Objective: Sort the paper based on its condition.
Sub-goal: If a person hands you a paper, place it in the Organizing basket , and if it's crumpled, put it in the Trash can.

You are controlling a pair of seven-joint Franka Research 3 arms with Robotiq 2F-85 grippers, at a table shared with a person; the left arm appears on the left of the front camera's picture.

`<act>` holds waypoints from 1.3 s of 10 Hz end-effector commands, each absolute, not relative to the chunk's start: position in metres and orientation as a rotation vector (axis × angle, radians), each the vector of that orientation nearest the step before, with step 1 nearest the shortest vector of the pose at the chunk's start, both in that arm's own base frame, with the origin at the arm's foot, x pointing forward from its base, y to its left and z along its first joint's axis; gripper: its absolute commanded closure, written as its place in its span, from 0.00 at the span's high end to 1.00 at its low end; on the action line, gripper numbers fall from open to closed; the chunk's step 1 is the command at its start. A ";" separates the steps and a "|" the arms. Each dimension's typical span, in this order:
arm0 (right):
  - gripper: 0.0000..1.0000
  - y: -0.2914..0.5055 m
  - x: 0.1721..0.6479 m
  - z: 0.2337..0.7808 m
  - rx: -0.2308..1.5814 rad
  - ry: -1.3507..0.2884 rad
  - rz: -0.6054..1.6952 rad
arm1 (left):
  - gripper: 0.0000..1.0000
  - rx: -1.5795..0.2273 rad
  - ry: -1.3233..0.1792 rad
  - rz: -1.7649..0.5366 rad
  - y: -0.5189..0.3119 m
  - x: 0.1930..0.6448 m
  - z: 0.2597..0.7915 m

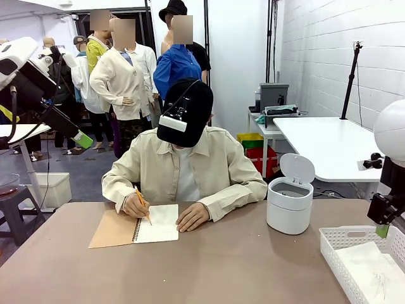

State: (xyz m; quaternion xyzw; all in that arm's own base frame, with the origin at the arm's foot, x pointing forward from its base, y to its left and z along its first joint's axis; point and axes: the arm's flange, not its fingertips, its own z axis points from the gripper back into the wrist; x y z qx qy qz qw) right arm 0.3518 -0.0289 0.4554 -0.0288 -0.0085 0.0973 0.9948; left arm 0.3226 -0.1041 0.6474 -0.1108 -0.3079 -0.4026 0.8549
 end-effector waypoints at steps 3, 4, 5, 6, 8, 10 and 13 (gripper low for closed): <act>1.00 -0.031 0.353 0.449 -0.062 0.001 0.190 | 1.00 -0.236 -0.648 -0.847 -0.103 0.323 0.648; 1.00 -0.029 0.352 0.452 -0.057 -0.007 0.195 | 1.00 -0.236 -0.648 -0.847 -0.103 0.323 0.648; 1.00 -0.014 0.346 0.460 0.011 -0.012 0.304 | 1.00 -0.236 -0.648 -0.847 -0.103 0.323 0.648; 1.00 0.003 0.341 0.474 0.061 -0.036 0.377 | 1.00 -0.236 -0.648 -0.847 -0.103 0.323 0.648; 1.00 0.033 0.342 0.500 0.142 -0.094 0.477 | 1.00 -0.236 -0.648 -0.847 -0.103 0.323 0.648; 1.00 0.069 0.350 0.522 0.205 -0.150 0.550 | 1.00 -0.236 -0.648 -0.847 -0.103 0.323 0.648; 1.00 0.121 0.370 0.554 0.337 -0.221 0.639 | 1.00 -0.236 -0.648 -0.847 -0.103 0.323 0.648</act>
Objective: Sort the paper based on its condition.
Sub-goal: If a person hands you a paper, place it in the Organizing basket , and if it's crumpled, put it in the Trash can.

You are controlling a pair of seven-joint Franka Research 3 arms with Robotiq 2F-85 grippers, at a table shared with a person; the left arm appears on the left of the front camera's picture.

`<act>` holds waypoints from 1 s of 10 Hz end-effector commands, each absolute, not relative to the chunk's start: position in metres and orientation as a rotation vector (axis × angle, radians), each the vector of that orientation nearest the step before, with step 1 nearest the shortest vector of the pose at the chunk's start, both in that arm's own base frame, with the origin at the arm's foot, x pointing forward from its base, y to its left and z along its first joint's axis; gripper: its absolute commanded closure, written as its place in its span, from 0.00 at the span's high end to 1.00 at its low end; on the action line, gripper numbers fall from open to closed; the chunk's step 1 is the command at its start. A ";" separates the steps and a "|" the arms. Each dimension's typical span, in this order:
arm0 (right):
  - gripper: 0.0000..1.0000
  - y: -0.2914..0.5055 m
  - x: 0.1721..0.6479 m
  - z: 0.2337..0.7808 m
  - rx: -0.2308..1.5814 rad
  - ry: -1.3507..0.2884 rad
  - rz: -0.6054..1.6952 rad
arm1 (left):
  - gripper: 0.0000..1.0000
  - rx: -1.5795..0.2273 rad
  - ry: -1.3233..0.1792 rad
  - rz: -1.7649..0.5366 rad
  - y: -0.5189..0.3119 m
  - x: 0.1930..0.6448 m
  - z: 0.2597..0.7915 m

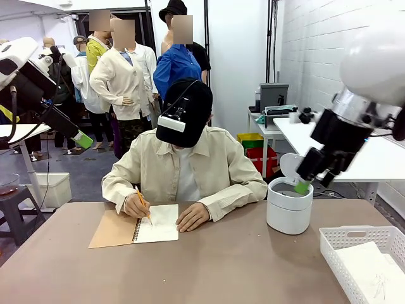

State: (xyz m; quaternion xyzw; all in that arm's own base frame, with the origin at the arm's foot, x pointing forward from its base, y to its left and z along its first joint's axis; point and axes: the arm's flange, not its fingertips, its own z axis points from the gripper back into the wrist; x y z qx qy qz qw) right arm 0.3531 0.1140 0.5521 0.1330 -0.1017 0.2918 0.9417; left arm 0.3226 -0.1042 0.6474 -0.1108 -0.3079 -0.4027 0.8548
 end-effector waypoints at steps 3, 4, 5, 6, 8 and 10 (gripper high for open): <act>1.00 0.158 0.387 0.586 0.422 -0.445 0.662 | 1.00 -0.236 -0.648 -0.847 -0.103 0.323 0.648; 1.00 0.165 0.391 0.598 0.425 -0.518 0.649 | 1.00 -0.236 -0.648 -0.847 -0.103 0.323 0.648; 1.00 0.172 0.397 0.610 0.430 -0.594 0.634 | 1.00 -0.236 -0.648 -0.847 -0.103 0.323 0.648; 1.00 0.179 0.399 0.619 0.437 -0.638 0.628 | 1.00 -0.236 -0.648 -0.847 -0.103 0.323 0.648; 1.00 0.192 0.403 0.634 0.470 -0.671 0.697 | 1.00 -0.236 -0.648 -0.847 -0.103 0.323 0.648; 1.00 0.202 0.403 0.646 0.499 -0.712 0.732 | 1.00 -0.236 -0.648 -0.847 -0.103 0.323 0.648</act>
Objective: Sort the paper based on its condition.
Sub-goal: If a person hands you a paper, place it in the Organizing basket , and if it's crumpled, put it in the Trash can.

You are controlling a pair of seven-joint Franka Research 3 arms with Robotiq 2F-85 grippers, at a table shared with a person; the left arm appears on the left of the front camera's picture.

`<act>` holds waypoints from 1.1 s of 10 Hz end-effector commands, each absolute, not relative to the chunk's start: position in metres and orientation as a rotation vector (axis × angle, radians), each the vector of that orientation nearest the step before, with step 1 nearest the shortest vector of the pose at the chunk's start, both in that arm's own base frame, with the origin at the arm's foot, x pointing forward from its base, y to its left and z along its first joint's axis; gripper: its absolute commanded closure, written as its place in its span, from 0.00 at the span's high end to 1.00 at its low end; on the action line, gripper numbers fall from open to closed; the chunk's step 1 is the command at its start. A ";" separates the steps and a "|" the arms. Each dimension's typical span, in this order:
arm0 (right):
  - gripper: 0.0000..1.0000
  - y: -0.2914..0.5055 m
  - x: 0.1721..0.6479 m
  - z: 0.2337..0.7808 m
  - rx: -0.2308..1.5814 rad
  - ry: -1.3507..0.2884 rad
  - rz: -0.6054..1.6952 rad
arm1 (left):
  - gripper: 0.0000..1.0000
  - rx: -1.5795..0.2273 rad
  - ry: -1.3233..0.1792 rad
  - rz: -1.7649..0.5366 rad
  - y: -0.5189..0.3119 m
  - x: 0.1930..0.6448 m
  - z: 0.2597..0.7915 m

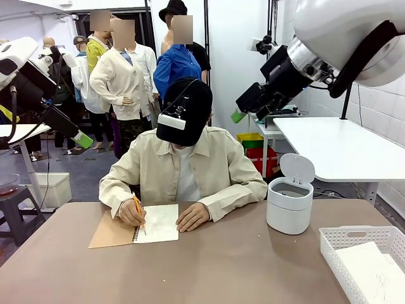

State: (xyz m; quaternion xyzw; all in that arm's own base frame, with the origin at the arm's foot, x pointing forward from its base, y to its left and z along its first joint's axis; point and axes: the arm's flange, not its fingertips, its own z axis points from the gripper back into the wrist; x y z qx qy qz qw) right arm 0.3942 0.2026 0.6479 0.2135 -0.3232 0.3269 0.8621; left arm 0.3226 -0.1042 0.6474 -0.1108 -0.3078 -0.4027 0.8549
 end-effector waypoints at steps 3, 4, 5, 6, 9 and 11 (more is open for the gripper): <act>1.00 0.214 0.396 0.659 0.513 -0.737 0.792 | 1.00 -0.236 -0.648 -0.847 -0.103 0.323 0.648; 1.00 0.218 0.390 0.664 0.524 -0.744 0.811 | 1.00 -0.236 -0.648 -0.847 -0.103 0.323 0.648; 1.00 0.221 0.386 0.668 0.520 -0.753 0.836 | 1.00 -0.236 -0.648 -0.847 -0.103 0.323 0.648; 1.00 0.225 0.381 0.671 0.515 -0.764 0.862 | 1.00 -0.236 -0.648 -0.847 -0.103 0.323 0.648; 1.00 0.229 0.377 0.675 0.485 -0.747 0.835 | 1.00 -0.236 -0.648 -0.847 -0.103 0.323 0.648; 1.00 0.229 0.377 0.675 0.485 -0.747 0.835 | 1.00 -0.236 -0.648 -0.847 -0.103 0.323 0.648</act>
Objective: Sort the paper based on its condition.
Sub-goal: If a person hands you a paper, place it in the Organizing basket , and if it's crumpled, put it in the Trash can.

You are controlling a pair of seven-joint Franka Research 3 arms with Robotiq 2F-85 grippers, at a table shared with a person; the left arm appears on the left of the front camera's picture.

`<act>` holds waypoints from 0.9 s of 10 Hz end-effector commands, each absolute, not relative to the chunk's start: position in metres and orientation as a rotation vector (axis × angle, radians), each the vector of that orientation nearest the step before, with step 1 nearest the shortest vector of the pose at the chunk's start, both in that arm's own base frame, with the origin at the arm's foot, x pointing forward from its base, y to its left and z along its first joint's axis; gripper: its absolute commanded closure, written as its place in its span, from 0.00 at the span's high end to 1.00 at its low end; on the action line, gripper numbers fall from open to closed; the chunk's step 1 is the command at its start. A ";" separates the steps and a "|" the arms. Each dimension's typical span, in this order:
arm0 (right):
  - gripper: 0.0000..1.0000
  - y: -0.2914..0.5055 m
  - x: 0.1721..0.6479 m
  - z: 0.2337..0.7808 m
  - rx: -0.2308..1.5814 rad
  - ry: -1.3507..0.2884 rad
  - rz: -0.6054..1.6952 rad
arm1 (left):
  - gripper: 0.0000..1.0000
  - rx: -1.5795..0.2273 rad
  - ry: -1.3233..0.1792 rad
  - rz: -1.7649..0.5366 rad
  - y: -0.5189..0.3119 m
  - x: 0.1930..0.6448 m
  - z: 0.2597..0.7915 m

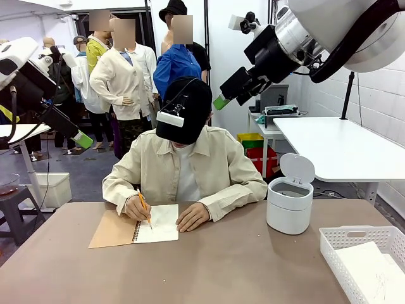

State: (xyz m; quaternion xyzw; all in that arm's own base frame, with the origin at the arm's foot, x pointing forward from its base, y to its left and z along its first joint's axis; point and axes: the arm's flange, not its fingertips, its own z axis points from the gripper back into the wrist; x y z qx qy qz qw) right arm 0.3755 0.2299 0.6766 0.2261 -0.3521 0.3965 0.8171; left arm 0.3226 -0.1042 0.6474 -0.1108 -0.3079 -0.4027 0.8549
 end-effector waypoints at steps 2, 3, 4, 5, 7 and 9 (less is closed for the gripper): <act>1.00 0.229 0.377 0.675 0.485 -0.747 0.835 | 1.00 -0.236 -0.648 -0.847 -0.103 0.323 0.648; 1.00 0.229 0.377 0.675 0.485 -0.747 0.835 | 1.00 -0.236 -0.648 -0.847 -0.103 0.323 0.648; 1.00 0.229 0.377 0.675 0.485 -0.747 0.835 | 1.00 -0.236 -0.648 -0.847 -0.103 0.323 0.648; 1.00 0.229 0.377 0.675 0.485 -0.747 0.835 | 1.00 -0.236 -0.648 -0.847 -0.103 0.323 0.648; 1.00 0.229 0.377 0.675 0.485 -0.747 0.835 | 1.00 -0.236 -0.648 -0.847 -0.103 0.323 0.648; 1.00 0.229 0.377 0.675 0.485 -0.747 0.835 | 1.00 -0.236 -0.648 -0.847 -0.103 0.323 0.648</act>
